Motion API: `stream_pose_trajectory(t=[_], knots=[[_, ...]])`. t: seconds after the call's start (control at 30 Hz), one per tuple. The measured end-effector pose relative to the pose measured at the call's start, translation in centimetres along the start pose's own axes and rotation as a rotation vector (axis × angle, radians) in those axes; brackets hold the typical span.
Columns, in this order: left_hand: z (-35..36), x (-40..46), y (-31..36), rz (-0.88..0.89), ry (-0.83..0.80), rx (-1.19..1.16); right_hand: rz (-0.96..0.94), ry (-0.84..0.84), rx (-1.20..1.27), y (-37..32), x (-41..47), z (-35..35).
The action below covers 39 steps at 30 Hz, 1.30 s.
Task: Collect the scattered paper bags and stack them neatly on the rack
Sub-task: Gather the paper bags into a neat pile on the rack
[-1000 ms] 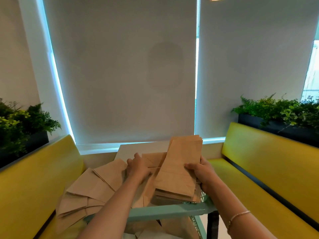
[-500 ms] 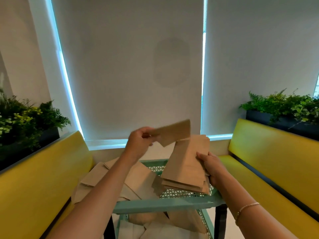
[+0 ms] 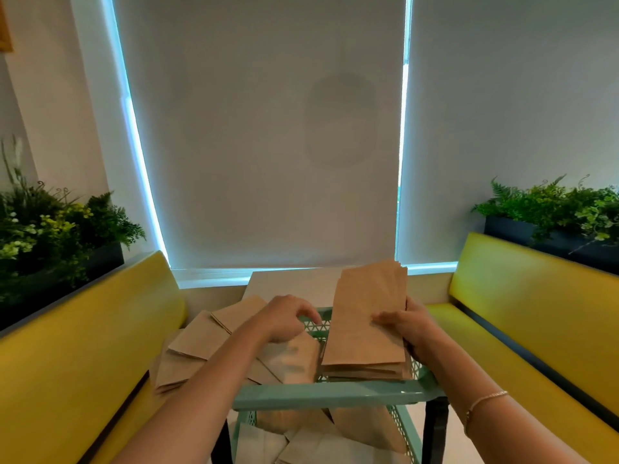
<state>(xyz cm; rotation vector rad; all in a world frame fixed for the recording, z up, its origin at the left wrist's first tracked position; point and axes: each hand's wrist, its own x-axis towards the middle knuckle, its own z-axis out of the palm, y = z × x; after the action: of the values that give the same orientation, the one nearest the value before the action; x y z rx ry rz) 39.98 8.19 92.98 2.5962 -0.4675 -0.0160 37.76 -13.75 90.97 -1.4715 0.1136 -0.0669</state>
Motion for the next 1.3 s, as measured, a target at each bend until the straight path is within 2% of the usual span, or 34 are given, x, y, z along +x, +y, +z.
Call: stream_pose_trajectory(t=[0.1, 0.17, 0.23, 0.53, 0.63, 0.8, 1.07, 1.17, 1.3], knots=[[-2.0, 1.1, -3.3, -0.280, 0.173, 0.260, 0.008, 0.008, -0.007, 0.2, 0.3, 0.2], [-2.9, 1.2, -5.0, -0.506, 0.117, 0.413, 0.018, 0.008, -0.010, 0.3, 0.5, 0.4], [-3.2, 1.2, -6.2, -0.598, 0.058, 0.466, 0.022, 0.004, -0.013, 0.4, 0.8, 0.7], [-2.4, 0.9, -6.1, -0.499, 0.193, 0.440, 0.025, -0.021, -0.124, 1.4, 1.8, 2.9], [-2.5, 0.6, -5.6, -0.475, 0.221, 0.356, 0.024, -0.026, -0.170, 1.7, 1.8, 3.5], [-3.2, 0.3, -4.6, -0.307, 0.339, 0.078, 0.017, -0.008, -0.192, 1.7, 1.8, 3.6], [-4.1, 0.3, -3.1, -0.208, 0.467, 0.061, 0.028, 0.005, -0.184, 1.5, 1.6, 3.1], [-5.2, 0.1, -2.4, -0.168, 0.661, -0.023, 0.024, 0.032, -0.147, 1.4, 1.7, 2.6], [-6.9, -0.3, -0.7, -0.001, 0.994, -0.143, 0.033, 0.038, -0.108, 1.1, 1.8, 2.1]])
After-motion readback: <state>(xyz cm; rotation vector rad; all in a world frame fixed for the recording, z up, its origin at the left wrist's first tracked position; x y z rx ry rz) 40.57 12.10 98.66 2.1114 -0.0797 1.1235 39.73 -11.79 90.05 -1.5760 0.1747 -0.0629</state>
